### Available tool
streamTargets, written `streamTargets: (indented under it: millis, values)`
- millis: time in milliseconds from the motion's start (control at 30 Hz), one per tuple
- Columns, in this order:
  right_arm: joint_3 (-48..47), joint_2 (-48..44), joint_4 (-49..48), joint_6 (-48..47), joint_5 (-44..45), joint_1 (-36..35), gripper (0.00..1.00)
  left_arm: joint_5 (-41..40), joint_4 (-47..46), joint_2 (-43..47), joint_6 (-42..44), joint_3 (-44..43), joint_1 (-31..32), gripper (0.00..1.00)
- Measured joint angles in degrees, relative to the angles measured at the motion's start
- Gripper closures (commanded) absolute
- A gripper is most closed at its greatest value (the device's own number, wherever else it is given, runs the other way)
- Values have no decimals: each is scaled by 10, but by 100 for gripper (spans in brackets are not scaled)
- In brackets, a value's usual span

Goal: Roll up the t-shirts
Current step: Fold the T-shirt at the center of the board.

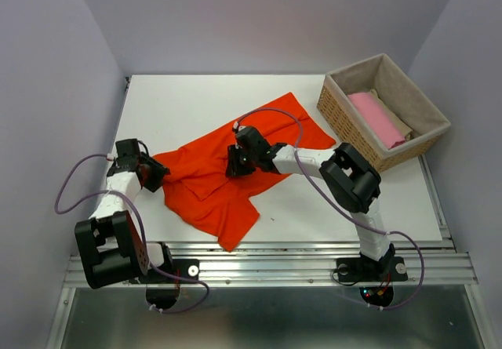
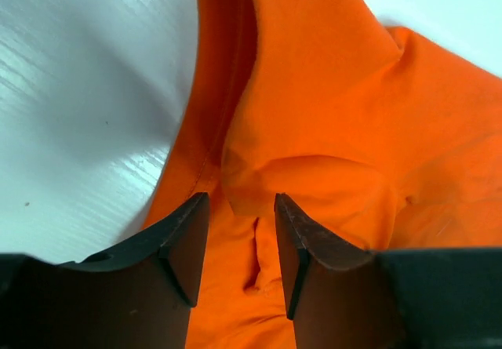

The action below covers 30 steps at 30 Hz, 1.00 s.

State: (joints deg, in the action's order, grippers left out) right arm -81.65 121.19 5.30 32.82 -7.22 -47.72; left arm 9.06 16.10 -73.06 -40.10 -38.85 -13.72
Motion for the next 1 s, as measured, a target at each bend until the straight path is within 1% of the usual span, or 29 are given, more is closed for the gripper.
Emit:
streamTargets:
  millis: [100,133,233,333,433,500,600,733,800,833,867,967,1000]
  values:
    - [1,-10,3,-8,9,5,59,-9,23,26,0,-4,0,48]
    - [2,-13,5,-10,11,8,55,-14,31,33,0,-7,0,48]
    - [5,-27,7,-16,14,29,55,-41,47,49,7,-45,0,48]
    - [5,-41,7,-22,16,71,55,-66,41,35,18,-86,-1,48]
    - [-3,-42,9,-29,16,115,56,-79,22,-12,27,-119,-3,48]
    - [-17,-40,19,-34,19,139,56,-83,4,-63,32,-132,-6,48]
    - [-76,-17,32,-46,21,166,56,-85,-6,-120,35,-134,-6,47]
    - [-162,31,37,-59,20,180,57,-87,-14,-165,34,-134,-7,48]
    - [-196,57,45,-62,19,185,57,-88,-21,-180,31,-134,-7,53]
    - [-218,73,49,-63,17,188,57,-89,-24,-186,30,-134,-7,57]
    - [-241,93,52,-63,16,192,57,-89,-29,-191,28,-134,-6,68]
    - [-278,132,63,-63,14,203,57,-92,-37,-213,23,-137,-7,89]
    - [-294,150,65,-63,14,210,57,-92,-39,-221,21,-141,-7,100]
